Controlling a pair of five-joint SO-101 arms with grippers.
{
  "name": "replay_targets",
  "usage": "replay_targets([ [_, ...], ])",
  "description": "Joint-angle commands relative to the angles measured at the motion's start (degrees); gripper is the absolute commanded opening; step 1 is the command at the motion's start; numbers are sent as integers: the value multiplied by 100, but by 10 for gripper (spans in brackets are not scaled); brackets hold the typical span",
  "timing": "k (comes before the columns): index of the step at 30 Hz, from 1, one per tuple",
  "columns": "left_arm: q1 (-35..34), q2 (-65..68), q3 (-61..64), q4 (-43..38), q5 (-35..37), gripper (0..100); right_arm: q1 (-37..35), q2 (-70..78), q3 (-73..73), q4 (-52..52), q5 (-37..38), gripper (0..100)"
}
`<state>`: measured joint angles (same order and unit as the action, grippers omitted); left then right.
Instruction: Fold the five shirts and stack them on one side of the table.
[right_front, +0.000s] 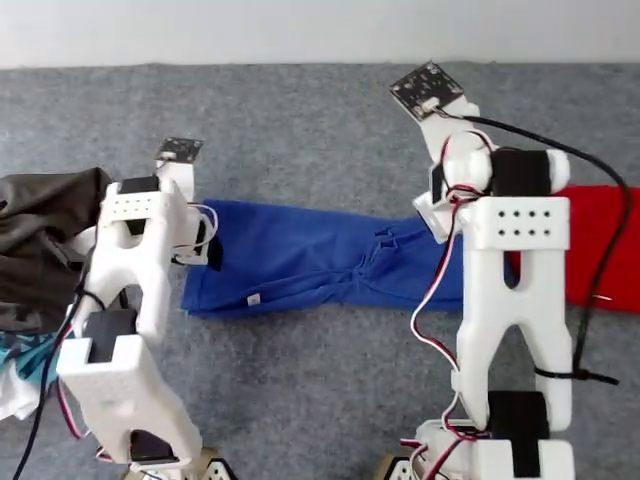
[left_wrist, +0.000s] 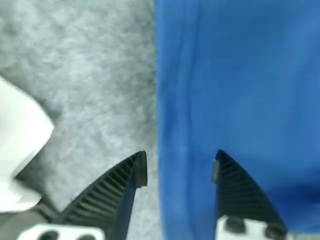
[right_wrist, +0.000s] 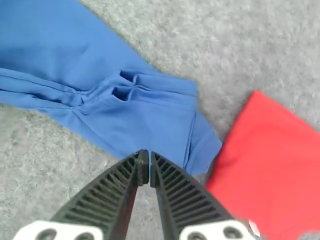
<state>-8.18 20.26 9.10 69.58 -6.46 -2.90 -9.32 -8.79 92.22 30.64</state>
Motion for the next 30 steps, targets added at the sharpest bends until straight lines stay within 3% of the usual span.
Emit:
replay_targets([
  [1, 114, 70, -154, -255, 26, 222, 110, -382, 141, -171, -9, 21],
  [6, 44, 334, -400, -167, 563, 221, 136, -593, 281, -207, 0, 21],
  [14, 123, 659, -488, 316, 791, 179, 145, -822, 290, -207, 316, 21],
  [19, 202, 756, -488, 431, 791, 60, 145, -910, 290, -207, 352, 21],
  [21, 44, 747, -585, 334, 809, 8, 145, -936, 290, -207, 343, 21],
  [24, -211, 747, -831, 360, 1011, 12, 145, -936, 290, -198, 308, 21],
  [30, -765, 738, -2413, 1407, 1002, 12, 391, -1244, 299, -207, 308, 21],
])
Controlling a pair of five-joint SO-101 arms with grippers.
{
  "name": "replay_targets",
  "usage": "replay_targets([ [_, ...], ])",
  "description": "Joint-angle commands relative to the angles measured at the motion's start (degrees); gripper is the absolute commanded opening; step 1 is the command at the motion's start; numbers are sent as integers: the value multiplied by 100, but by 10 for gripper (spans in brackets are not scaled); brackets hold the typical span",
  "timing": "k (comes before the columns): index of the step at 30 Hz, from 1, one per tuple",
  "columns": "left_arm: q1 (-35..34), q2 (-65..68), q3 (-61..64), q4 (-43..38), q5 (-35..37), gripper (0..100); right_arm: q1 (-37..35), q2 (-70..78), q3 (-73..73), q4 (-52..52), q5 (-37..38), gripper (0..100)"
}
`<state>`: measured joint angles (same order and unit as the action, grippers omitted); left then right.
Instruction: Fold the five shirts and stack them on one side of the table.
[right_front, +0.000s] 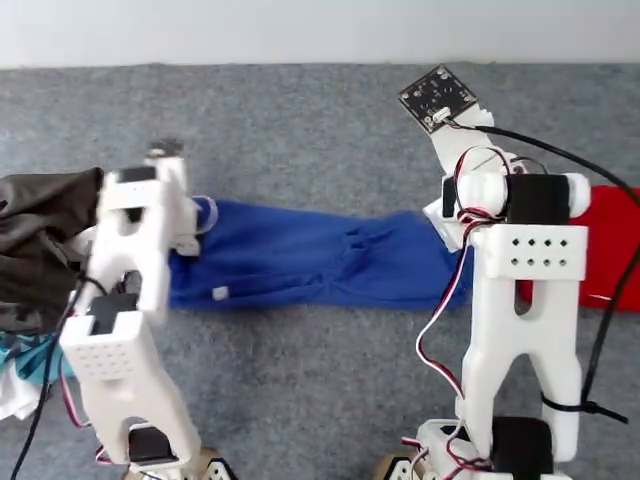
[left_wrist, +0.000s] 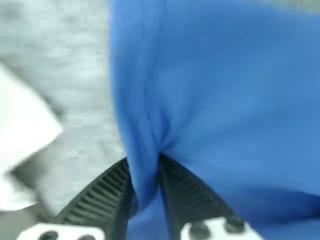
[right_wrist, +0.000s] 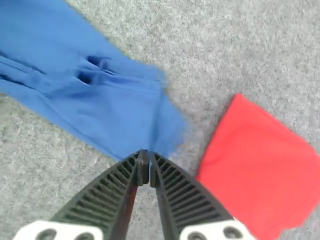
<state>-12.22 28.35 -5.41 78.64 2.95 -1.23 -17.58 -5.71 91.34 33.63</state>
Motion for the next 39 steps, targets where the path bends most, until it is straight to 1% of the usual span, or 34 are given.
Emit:
replay_targets([
  [1, -422, -70, -1305, 738, 53, 12, 321, -479, -9, -136, 18, 21],
  [3, -431, -70, -1947, 1187, 53, 12, 567, -585, -18, -233, 44, 21],
  [6, -79, -62, -2730, 1776, 53, 12, 884, -716, -18, -356, 44, 21],
  [9, 598, -53, -3178, 2189, 97, 12, 1182, -769, -18, -374, 53, 23],
  [12, 1407, -62, -3222, 2171, 105, 12, 1508, -769, -18, -365, 53, 23],
  [14, 1969, -62, -3231, 2171, 264, 12, 1763, -769, -18, -356, 53, 23],
  [17, 2725, -62, -3231, 1925, 686, 12, 2141, -769, -18, -312, 53, 23],
  [21, 3534, -35, -3240, 1169, 1160, 12, 2642, -769, -9, -303, 53, 22],
  [27, 4580, -9, -3231, 193, 1398, 12, 3160, -769, -9, -303, 53, 22],
  [30, 4914, 9, -3187, -185, 1574, 12, 3266, -769, -9, -303, 53, 22],
  [33, 5143, 114, -3240, -343, 1714, 12, 3275, -769, -9, -303, 53, 22],
  [39, 5336, 686, -3512, -158, 1741, 12, 3266, -769, -9, -303, 53, 22],
])
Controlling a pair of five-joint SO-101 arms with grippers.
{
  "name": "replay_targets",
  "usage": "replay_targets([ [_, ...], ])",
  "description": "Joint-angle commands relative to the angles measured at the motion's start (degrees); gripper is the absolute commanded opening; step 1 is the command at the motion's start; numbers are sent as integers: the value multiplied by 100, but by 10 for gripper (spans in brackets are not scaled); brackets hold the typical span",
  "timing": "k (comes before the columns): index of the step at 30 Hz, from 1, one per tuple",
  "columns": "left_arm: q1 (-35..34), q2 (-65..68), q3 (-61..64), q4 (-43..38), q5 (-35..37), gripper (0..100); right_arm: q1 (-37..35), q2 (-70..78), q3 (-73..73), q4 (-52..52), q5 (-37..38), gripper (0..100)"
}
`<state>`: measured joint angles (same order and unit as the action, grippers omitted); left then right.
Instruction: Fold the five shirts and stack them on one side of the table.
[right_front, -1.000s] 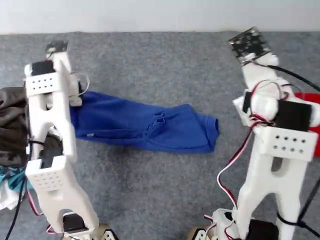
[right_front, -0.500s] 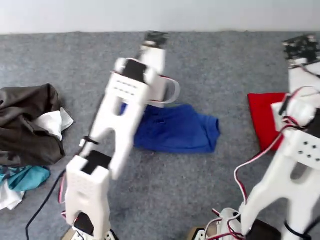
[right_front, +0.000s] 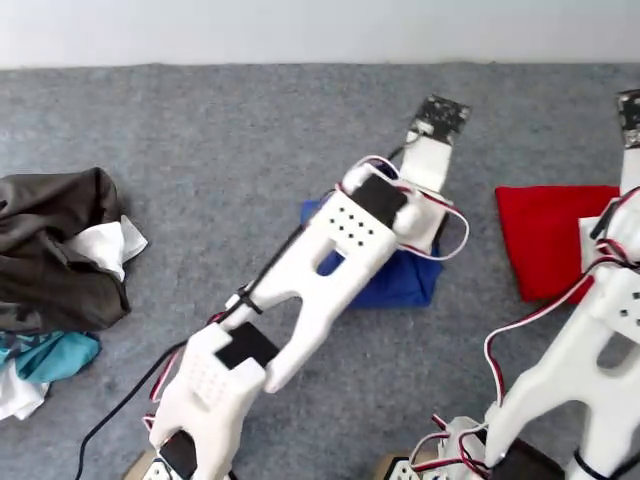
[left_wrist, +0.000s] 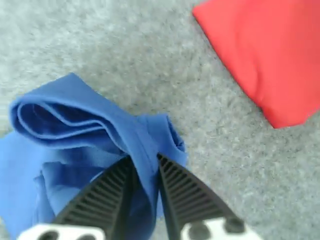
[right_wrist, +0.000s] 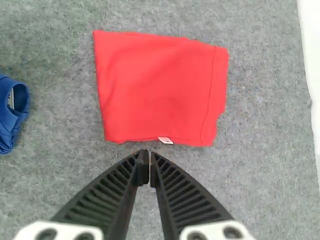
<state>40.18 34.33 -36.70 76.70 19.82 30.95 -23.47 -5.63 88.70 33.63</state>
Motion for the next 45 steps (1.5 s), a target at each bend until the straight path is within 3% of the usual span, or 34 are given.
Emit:
replay_targets([
  [1, 105, 202, -470, 79, 53, 12, 48, -180, -18, -40, 53, 22],
  [6, 105, 563, -1174, 545, 53, 44, 22, -145, -18, -66, 53, 24],
  [11, -141, 598, -2448, 1538, 53, 257, -338, -127, 141, -101, 53, 25],
  [16, -1116, 510, -4338, 2374, -440, 197, -1138, -110, 229, -338, 18, 21],
  [19, -2022, 510, -4330, 2382, -457, 93, -1833, -40, 229, -312, 18, 21],
  [21, -2558, 527, -3925, 2382, -554, 8, -2281, 198, 229, -295, 18, 21],
  [25, -3086, 624, -2571, 2382, -835, 11, -2949, 1042, 79, -347, 9, 21],
  [32, -2927, 607, -673, 1969, -958, 10, -3785, 3108, -1319, -787, -738, 21],
  [35, -2901, 571, 312, 1222, -958, 10, -4031, 4110, -2040, -743, -941, 21],
  [39, -2901, 62, 2237, -202, -932, 10, -4295, 4989, -3086, 242, -923, 21],
  [45, -2945, -2215, 5376, -2690, -905, 11, -4277, 5587, -3974, 690, -914, 20],
])
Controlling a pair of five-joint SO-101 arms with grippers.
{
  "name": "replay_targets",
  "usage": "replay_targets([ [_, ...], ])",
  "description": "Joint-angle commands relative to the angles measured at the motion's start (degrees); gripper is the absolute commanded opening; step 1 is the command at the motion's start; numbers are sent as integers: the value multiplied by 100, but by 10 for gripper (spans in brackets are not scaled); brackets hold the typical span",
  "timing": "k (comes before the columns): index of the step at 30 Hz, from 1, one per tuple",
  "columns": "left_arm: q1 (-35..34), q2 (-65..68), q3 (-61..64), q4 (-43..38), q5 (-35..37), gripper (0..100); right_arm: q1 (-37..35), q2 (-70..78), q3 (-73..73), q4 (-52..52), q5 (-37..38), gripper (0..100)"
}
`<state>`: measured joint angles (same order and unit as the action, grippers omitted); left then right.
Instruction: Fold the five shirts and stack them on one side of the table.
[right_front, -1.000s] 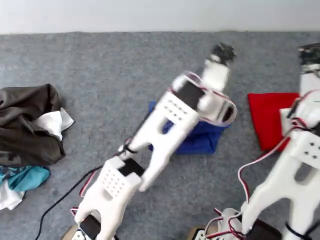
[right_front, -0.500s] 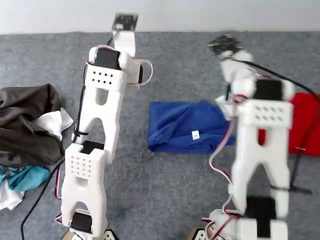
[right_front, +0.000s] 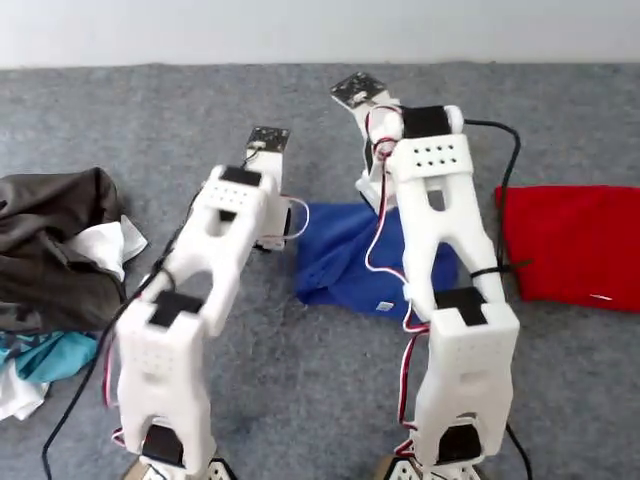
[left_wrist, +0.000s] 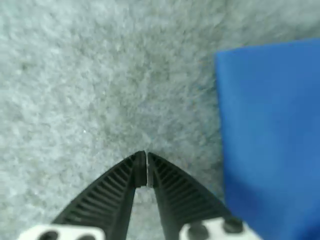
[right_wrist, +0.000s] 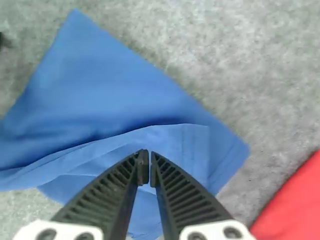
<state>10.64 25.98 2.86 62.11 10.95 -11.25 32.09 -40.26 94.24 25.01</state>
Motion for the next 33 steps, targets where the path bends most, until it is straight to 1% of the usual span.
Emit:
replay_targets([
  [1, 0, -1732, 1895, -1618, -26, 11, -57, 40, -510, 119, -53, 20],
  [3, -62, -2321, 2642, -2268, -26, 12, -92, 75, -510, 101, -53, 20],
  [6, -114, -2760, 3222, -2857, -18, 12, -84, 242, -501, 127, -53, 20],
  [10, -123, -2787, 3257, -2901, -18, 12, -84, 646, -501, 119, -53, 20],
  [15, -123, -2796, 3275, -2910, -26, 12, -119, 743, -527, 75, 325, 20],
  [18, -114, -2796, 3284, -2910, -44, 12, -84, 743, -527, 57, 343, 20],
  [23, -105, -2796, 3284, -2910, -53, 12, -136, 725, -642, -444, 325, 20],
  [27, -123, -2796, 3284, -2910, -53, 12, -127, 980, -677, -804, 334, 20],
  [33, -123, -2796, 3284, -2910, -53, 12, -57, 1147, -677, -259, 343, 20],
])
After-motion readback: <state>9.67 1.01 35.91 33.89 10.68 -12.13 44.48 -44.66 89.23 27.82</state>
